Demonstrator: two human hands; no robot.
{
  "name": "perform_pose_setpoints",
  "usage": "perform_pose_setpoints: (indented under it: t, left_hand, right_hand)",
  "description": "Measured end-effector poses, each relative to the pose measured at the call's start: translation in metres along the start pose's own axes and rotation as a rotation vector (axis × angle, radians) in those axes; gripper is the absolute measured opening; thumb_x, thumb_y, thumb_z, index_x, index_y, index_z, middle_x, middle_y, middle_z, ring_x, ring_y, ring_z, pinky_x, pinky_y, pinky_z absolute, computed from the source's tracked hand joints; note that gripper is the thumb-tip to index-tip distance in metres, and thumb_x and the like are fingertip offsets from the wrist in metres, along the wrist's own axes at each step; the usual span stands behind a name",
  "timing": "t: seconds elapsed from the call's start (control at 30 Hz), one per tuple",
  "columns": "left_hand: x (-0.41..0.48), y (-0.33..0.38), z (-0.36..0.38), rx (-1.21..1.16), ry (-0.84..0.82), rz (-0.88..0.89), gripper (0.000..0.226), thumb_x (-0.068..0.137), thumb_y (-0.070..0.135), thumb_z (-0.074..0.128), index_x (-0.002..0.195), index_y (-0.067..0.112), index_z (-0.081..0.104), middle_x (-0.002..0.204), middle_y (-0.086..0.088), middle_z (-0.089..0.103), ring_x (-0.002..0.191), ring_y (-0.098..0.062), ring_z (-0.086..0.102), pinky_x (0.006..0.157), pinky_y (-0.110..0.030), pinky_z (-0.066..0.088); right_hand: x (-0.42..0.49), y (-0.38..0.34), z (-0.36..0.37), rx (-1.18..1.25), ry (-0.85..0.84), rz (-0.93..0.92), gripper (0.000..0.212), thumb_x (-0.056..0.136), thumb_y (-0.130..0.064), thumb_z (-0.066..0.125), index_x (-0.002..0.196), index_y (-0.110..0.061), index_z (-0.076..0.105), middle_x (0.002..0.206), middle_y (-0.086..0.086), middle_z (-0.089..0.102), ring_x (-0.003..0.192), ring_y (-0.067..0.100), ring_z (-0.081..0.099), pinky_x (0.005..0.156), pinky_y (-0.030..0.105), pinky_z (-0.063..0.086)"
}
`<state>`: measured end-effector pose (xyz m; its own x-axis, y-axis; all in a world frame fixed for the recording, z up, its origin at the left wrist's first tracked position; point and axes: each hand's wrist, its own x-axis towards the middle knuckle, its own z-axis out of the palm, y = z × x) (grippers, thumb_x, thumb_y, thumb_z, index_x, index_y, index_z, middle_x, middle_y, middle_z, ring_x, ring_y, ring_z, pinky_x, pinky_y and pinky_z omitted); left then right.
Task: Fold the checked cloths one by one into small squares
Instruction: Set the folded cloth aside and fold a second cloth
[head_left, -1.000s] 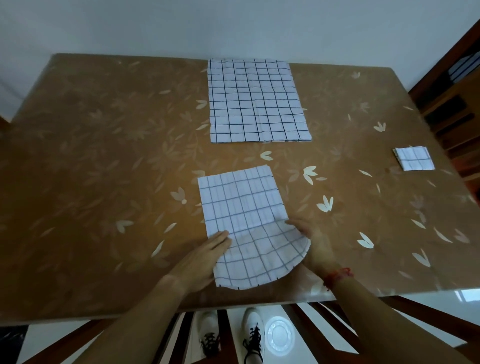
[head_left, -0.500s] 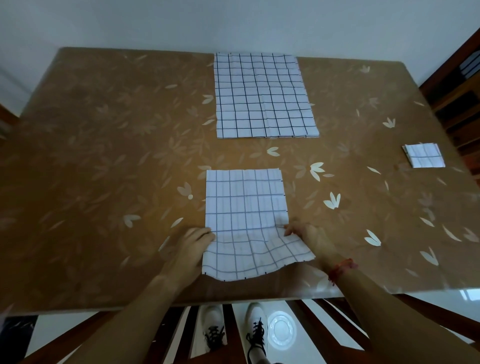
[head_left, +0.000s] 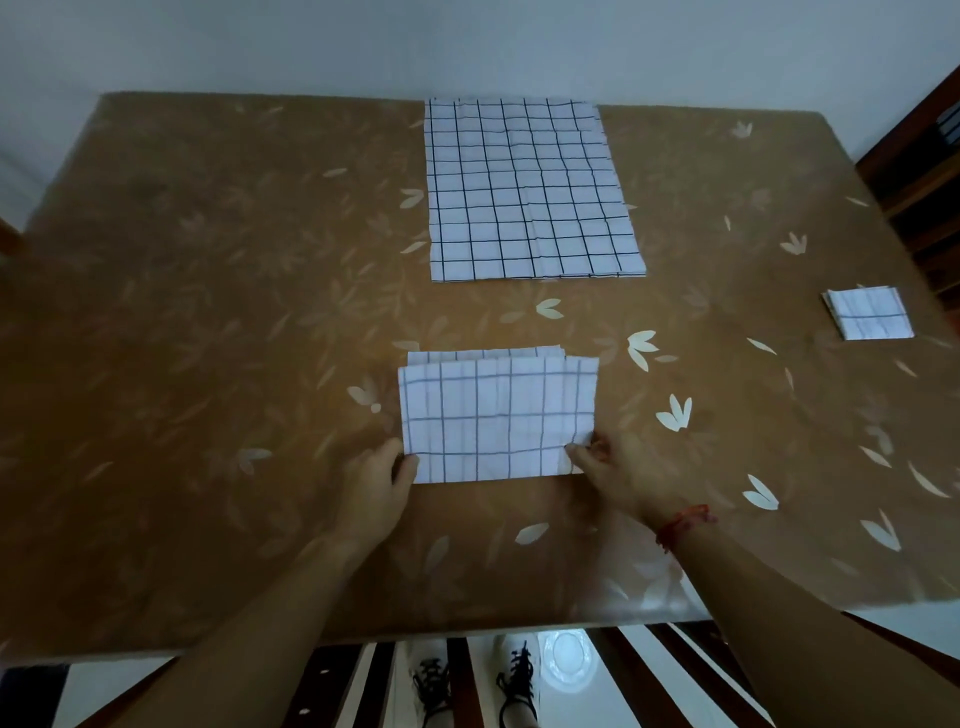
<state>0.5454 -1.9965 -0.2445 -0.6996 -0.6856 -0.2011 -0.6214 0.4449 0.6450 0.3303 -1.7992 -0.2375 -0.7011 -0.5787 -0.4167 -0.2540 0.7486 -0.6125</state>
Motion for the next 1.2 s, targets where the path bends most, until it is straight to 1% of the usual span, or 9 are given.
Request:
perform_pose_setpoints:
  t: [0.1, 0.2, 0.43, 0.63, 0.77, 0.9, 1.0, 1.1, 1.2]
  left_hand:
    - [0.005, 0.002, 0.004, -0.057, 0.007, -0.047, 0.010, 0.093, 0.023, 0.059, 0.085, 0.020, 0.054, 0.072, 0.015, 0.057, 0.067, -0.003, 0.056, 0.055, -0.012, 0.038]
    - [0.006, 0.002, 0.005, -0.090, -0.019, -0.100, 0.020, 0.089, 0.023, 0.065, 0.104, 0.025, 0.053, 0.078, 0.018, 0.056, 0.072, 0.002, 0.054, 0.059, -0.007, 0.035]
    - [0.012, -0.004, 0.013, -0.046, -0.007, -0.131, 0.031, 0.089, 0.023, 0.065, 0.118, 0.016, 0.055, 0.080, 0.009, 0.061, 0.075, -0.006, 0.056, 0.067, -0.015, 0.044]
    - [0.016, -0.011, 0.016, 0.057, 0.036, -0.081, 0.027, 0.089, 0.026, 0.063, 0.115, 0.023, 0.055, 0.074, 0.009, 0.060, 0.071, -0.010, 0.057, 0.073, -0.039, 0.055]
    - [0.019, -0.017, 0.016, 0.191, 0.050, -0.020, 0.027, 0.090, 0.034, 0.058, 0.116, 0.028, 0.052, 0.076, 0.010, 0.058, 0.073, -0.013, 0.055, 0.071, -0.038, 0.052]
    - [0.021, -0.017, 0.013, 0.308, 0.101, 0.073, 0.020, 0.090, 0.030, 0.059, 0.108, 0.025, 0.055, 0.093, 0.006, 0.062, 0.086, -0.015, 0.054, 0.077, -0.034, 0.045]
    - [0.022, -0.022, 0.012, 0.416, 0.142, 0.130, 0.031, 0.087, 0.035, 0.053, 0.115, 0.020, 0.055, 0.110, -0.001, 0.061, 0.098, -0.019, 0.053, 0.084, -0.036, 0.045]
    - [0.026, -0.024, 0.005, 0.460, 0.096, 0.237, 0.047, 0.089, 0.035, 0.046, 0.132, 0.015, 0.048, 0.135, -0.005, 0.050, 0.124, -0.021, 0.044, 0.099, -0.039, 0.041]
    - [0.032, -0.032, -0.001, 0.570, -0.007, 0.395, 0.057, 0.095, 0.035, 0.039, 0.146, 0.010, 0.034, 0.153, -0.006, 0.032, 0.143, -0.018, 0.022, 0.114, -0.035, 0.021]
  right_hand:
    - [0.012, -0.002, 0.002, 0.030, 0.043, -0.017, 0.013, 0.090, -0.036, 0.061, 0.086, -0.025, 0.057, 0.075, -0.016, 0.058, 0.073, 0.004, 0.058, 0.064, 0.019, 0.044]
    - [0.018, -0.003, 0.006, 0.115, 0.034, 0.014, 0.009, 0.091, -0.031, 0.061, 0.094, -0.022, 0.058, 0.079, -0.019, 0.055, 0.080, 0.008, 0.059, 0.067, 0.018, 0.044]
    - [0.021, 0.001, 0.002, 0.167, -0.074, 0.032, 0.030, 0.084, -0.021, 0.070, 0.112, -0.017, 0.059, 0.103, -0.007, 0.062, 0.097, 0.013, 0.060, 0.083, 0.028, 0.052]
    - [0.025, -0.001, 0.000, 0.104, -0.023, -0.021, 0.015, 0.087, -0.015, 0.066, 0.099, -0.013, 0.058, 0.096, 0.000, 0.063, 0.091, 0.017, 0.059, 0.069, 0.018, 0.043]
    - [0.030, 0.002, 0.004, 0.058, 0.012, 0.002, 0.016, 0.086, -0.018, 0.067, 0.097, -0.017, 0.056, 0.090, -0.003, 0.061, 0.086, 0.016, 0.058, 0.071, 0.022, 0.045]
    - [0.032, 0.003, 0.005, 0.014, 0.037, 0.018, 0.016, 0.086, -0.022, 0.067, 0.097, -0.021, 0.055, 0.081, -0.013, 0.055, 0.079, 0.009, 0.055, 0.062, 0.016, 0.040]
    - [0.033, 0.003, 0.005, -0.043, 0.095, 0.036, 0.022, 0.085, -0.032, 0.066, 0.101, -0.023, 0.053, 0.081, -0.011, 0.057, 0.079, 0.013, 0.059, 0.066, 0.024, 0.048]
    - [0.030, -0.006, 0.008, -0.170, 0.188, -0.014, 0.029, 0.089, -0.040, 0.058, 0.112, -0.024, 0.049, 0.100, -0.003, 0.062, 0.084, 0.021, 0.063, 0.071, 0.037, 0.054]
    - [0.020, -0.026, 0.020, -0.359, 0.259, -0.256, 0.039, 0.092, -0.040, 0.053, 0.125, -0.021, 0.049, 0.122, 0.004, 0.051, 0.096, 0.020, 0.057, 0.077, 0.032, 0.053]
